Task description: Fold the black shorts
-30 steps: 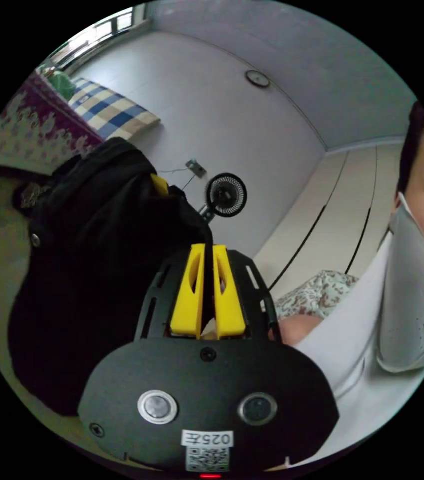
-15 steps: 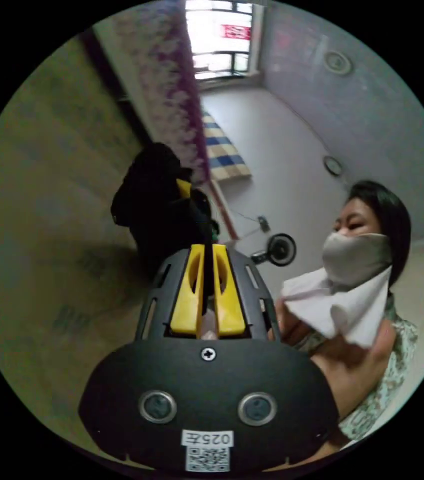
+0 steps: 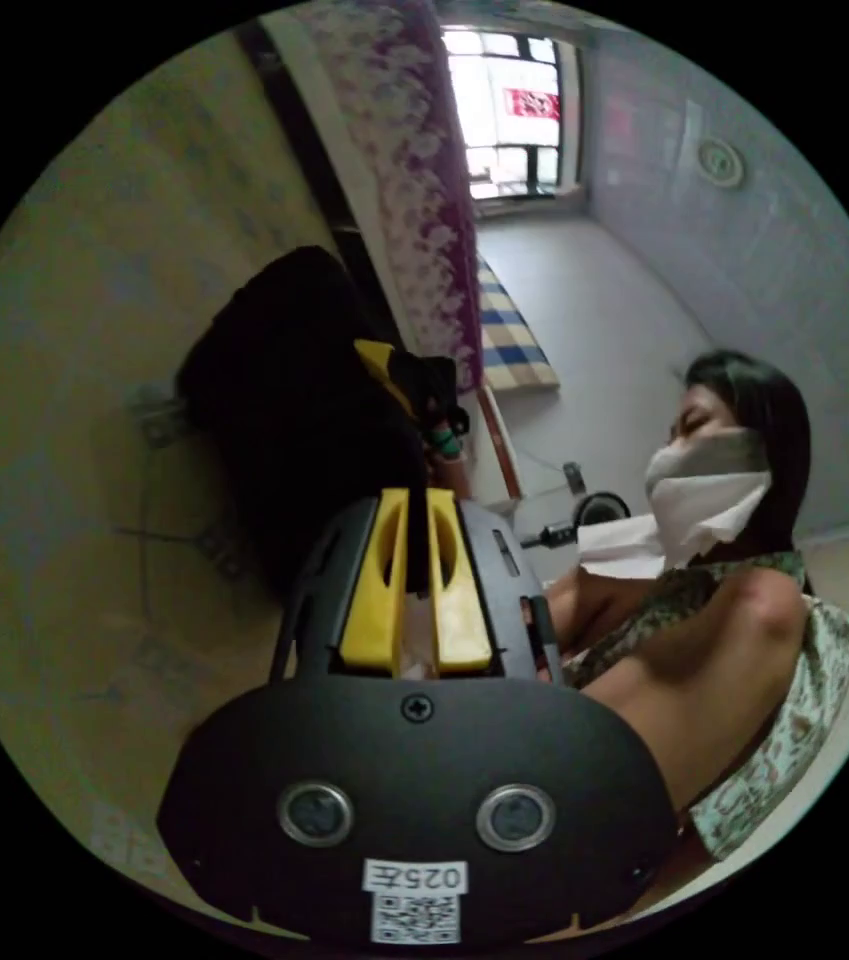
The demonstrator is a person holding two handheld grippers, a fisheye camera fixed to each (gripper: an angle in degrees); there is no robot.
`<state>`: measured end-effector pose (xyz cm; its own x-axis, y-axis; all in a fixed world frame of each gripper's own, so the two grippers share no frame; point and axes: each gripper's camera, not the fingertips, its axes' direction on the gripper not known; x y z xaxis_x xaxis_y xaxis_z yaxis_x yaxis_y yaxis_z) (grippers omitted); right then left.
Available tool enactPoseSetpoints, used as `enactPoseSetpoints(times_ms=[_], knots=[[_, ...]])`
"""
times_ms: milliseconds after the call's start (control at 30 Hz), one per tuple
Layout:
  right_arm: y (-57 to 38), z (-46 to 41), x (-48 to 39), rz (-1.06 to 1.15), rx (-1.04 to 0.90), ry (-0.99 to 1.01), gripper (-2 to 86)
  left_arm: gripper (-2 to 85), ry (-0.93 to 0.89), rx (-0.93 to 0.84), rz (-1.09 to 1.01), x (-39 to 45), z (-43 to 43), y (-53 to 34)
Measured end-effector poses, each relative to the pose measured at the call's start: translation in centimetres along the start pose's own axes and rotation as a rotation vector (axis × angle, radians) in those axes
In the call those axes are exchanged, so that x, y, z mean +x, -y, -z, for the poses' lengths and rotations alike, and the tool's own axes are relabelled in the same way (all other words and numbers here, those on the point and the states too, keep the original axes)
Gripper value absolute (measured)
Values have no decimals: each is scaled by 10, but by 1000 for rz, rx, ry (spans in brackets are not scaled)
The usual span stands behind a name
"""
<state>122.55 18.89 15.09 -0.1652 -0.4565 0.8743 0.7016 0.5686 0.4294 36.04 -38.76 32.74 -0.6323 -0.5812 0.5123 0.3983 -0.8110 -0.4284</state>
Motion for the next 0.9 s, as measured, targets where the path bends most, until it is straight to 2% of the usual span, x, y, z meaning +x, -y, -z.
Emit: enactPoseSetpoints(times_ms=[100, 200, 267, 333, 433, 467, 533, 633, 700, 767, 833, 900], knots=[[-14, 52, -17, 5, 47, -121, 50, -3, -16, -153, -99, 28, -85, 3], [-30, 96, -19, 3, 65, -391, 50, 2, 20, -252, -144, 39, -184, -1], [-36, 108, 1, -15, 2, -614, 50, 4, 88, -337, -160, 27, -276, -8], [-39, 104, 23, -40, -34, -746, 50, 4, 196, -415, -179, 9, -347, -23], [-41, 94, 53, -93, 13, -710, 51, 4, 400, -556, -295, -28, -449, -67], [-40, 96, 58, -121, 62, -660, 51, 3, 404, -512, -314, -38, -463, -81], [-35, 97, 51, -110, 103, -623, 51, 5, 300, -448, -323, -42, -465, -93], [-21, 83, 21, 26, 86, -699, 57, 36, 218, -453, -285, -38, -472, -106], [-11, 70, 18, 32, 20, -772, 69, 55, 220, -501, -367, -27, -483, -122], [2, 59, 31, -26, -99, -837, 85, 59, 228, -630, -445, -14, -493, -154], [5, 70, 30, -69, -31, -760, 85, 57, 279, -620, -482, -2, -477, -173], [-1, 82, 7, -26, 123, -722, 79, 46, 371, -488, -554, 14, -440, -176]])
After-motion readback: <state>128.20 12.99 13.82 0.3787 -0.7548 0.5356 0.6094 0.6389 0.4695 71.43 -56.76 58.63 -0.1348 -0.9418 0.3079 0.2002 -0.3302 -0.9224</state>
